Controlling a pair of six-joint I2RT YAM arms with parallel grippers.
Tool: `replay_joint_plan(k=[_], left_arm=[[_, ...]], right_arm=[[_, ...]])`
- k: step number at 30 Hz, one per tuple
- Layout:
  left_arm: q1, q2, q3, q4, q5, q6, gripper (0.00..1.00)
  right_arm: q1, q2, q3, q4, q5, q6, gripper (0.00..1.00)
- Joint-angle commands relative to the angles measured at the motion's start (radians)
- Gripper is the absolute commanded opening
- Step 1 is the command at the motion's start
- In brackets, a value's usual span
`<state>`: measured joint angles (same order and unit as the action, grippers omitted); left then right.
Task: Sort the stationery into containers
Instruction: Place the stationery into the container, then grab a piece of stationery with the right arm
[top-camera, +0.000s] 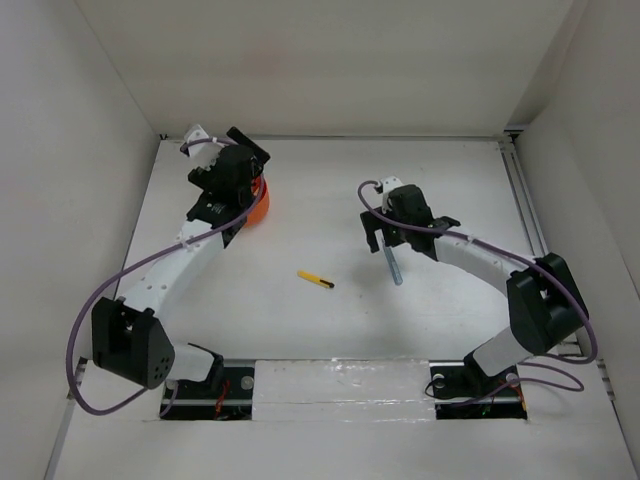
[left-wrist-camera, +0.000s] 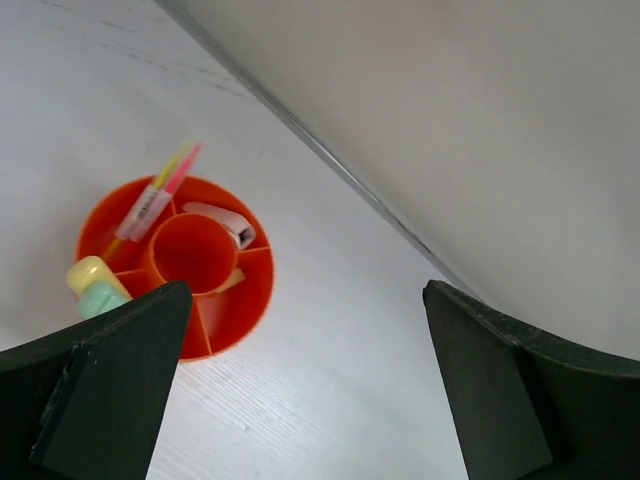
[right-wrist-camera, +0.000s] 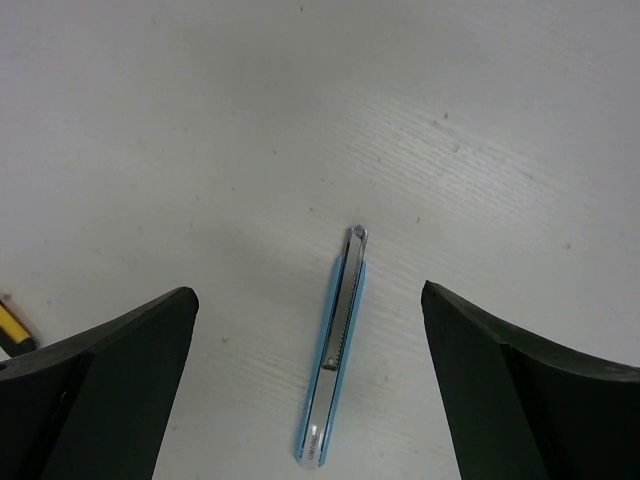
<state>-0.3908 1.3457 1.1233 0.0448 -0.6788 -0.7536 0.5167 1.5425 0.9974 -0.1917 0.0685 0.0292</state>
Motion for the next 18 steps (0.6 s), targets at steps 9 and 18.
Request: replay_joint_plan(k=[9, 18], left_arm=[[0.001, -0.124, 0.078, -0.183, 0.3, -0.016, 1.0], [0.001, -0.149, 0.069, -0.183, 0.346, -0.007, 1.0]], right_arm=[[0.032, -0.002, -0.092, -0.133, 0.099, 0.156, 1.0], [0.032, 0.073, -0.204, -0.084, -0.028, 0.19, 0.73]])
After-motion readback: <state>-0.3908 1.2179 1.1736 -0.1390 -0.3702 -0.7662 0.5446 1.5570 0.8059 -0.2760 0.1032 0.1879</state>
